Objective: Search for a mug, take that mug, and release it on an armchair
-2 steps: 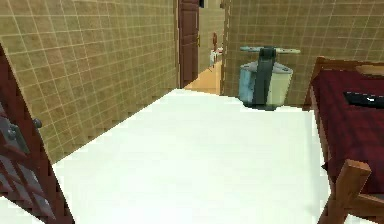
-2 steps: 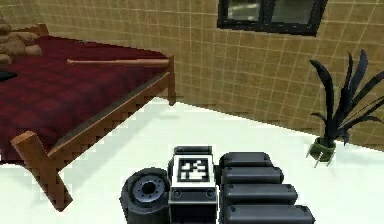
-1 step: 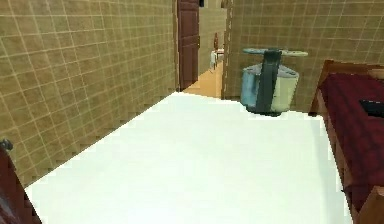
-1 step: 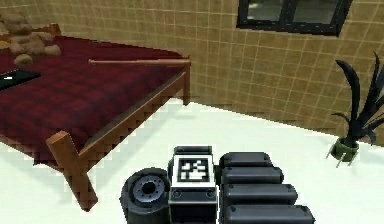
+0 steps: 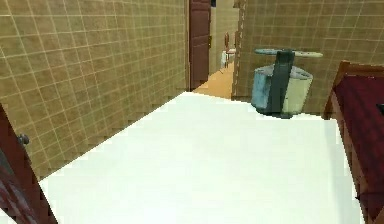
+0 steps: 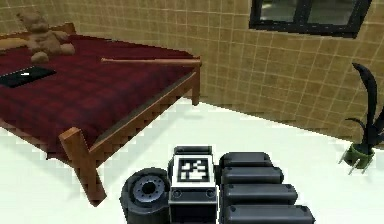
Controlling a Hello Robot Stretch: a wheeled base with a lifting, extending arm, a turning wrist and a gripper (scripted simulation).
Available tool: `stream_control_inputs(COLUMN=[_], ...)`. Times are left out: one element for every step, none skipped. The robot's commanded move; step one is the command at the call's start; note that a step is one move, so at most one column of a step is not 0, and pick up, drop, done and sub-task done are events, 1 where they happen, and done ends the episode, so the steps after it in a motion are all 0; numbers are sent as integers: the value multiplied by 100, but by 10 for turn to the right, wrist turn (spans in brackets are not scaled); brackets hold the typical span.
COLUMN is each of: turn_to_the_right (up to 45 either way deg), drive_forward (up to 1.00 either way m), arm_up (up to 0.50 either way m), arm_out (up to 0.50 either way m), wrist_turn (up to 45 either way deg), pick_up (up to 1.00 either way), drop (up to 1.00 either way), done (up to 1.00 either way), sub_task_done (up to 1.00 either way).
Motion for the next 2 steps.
stream_control_inputs(turn_to_the_right=[0,0], drive_forward=[100,100], arm_up=[0,0], arm_out=[0,0], wrist_turn=[0,0], pick_up=[0,0], drop=[0,0], done=[0,0], sub_task_done=[0,0])
